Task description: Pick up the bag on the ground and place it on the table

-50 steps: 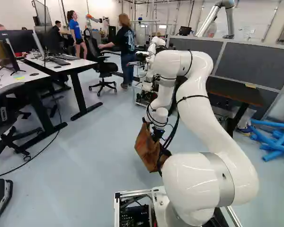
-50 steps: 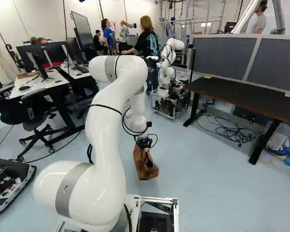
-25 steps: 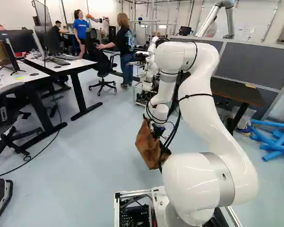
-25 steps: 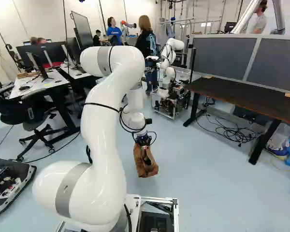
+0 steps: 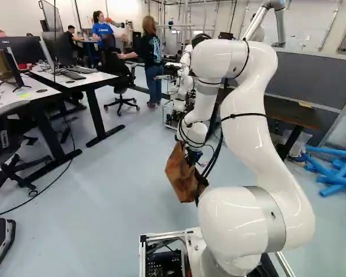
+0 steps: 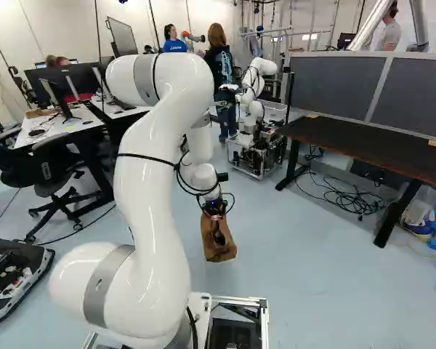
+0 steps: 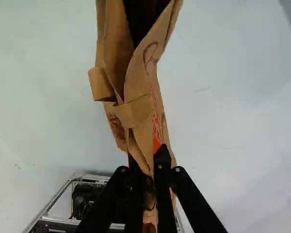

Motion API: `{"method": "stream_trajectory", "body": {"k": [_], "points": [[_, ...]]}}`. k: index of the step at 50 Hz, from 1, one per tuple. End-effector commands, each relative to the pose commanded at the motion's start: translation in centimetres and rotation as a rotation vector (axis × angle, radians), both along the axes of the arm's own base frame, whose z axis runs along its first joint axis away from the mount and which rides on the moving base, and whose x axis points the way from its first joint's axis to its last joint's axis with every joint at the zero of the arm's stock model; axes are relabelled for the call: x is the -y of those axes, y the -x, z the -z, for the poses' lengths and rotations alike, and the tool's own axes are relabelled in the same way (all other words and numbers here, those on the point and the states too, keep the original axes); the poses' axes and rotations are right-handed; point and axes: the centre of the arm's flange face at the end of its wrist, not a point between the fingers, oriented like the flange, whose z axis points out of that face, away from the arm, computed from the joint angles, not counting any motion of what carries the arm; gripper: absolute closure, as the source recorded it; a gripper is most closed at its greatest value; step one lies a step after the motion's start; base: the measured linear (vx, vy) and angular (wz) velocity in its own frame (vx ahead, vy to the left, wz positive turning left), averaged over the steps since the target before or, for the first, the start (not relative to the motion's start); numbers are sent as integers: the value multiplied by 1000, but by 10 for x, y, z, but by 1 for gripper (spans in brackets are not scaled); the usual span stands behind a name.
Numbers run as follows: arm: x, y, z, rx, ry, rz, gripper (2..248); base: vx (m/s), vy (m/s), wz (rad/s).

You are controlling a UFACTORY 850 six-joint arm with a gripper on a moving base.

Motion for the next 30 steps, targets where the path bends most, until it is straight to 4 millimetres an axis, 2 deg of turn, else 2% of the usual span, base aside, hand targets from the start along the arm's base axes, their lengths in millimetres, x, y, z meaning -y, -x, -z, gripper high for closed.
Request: {"method": "stream_trajectory", "body": {"k": [30], "points": [[-3, 12, -42, 14, -2, -62, 223, 0, 0, 0]]}}
